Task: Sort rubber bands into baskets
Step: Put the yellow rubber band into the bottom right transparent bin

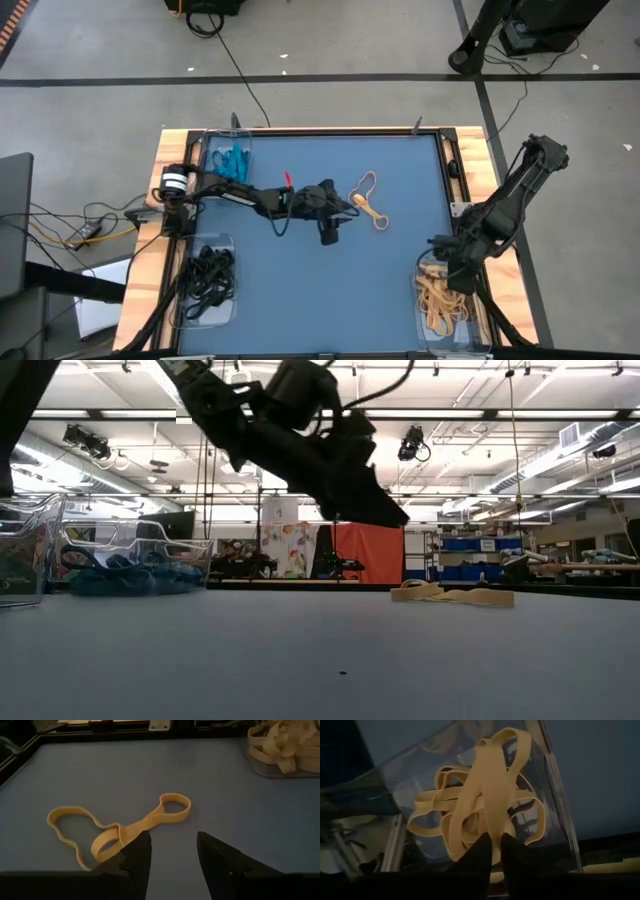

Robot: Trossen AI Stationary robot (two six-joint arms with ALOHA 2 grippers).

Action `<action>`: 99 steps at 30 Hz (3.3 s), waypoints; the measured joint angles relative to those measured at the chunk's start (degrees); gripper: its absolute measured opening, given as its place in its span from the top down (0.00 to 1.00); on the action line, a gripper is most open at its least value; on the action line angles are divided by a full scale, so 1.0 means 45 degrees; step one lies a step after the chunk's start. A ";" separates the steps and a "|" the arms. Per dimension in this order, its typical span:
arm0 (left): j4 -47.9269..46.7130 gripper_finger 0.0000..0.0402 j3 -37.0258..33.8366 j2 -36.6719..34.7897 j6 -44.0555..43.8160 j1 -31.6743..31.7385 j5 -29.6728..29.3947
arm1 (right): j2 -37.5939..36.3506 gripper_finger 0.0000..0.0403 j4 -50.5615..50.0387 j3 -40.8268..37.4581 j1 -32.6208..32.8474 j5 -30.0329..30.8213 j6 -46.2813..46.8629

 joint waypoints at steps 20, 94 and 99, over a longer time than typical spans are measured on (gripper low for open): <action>-0.1263 0.53 0.1868 0.2126 0.0242 0.1167 -0.0003 | 0.1712 0.70 -0.0015 -0.0004 -0.0158 0.2782 0.2651; -0.3199 0.99 -0.1998 -0.4164 -0.3655 -0.4111 -0.6273 | 0.2515 0.77 0.7287 0.0000 -0.4518 0.9275 -1.0004; -0.1053 0.99 -0.1984 -0.3403 -0.2068 -0.3968 -0.4162 | 0.3427 0.72 0.8637 -0.0005 -0.4933 0.9126 -1.1356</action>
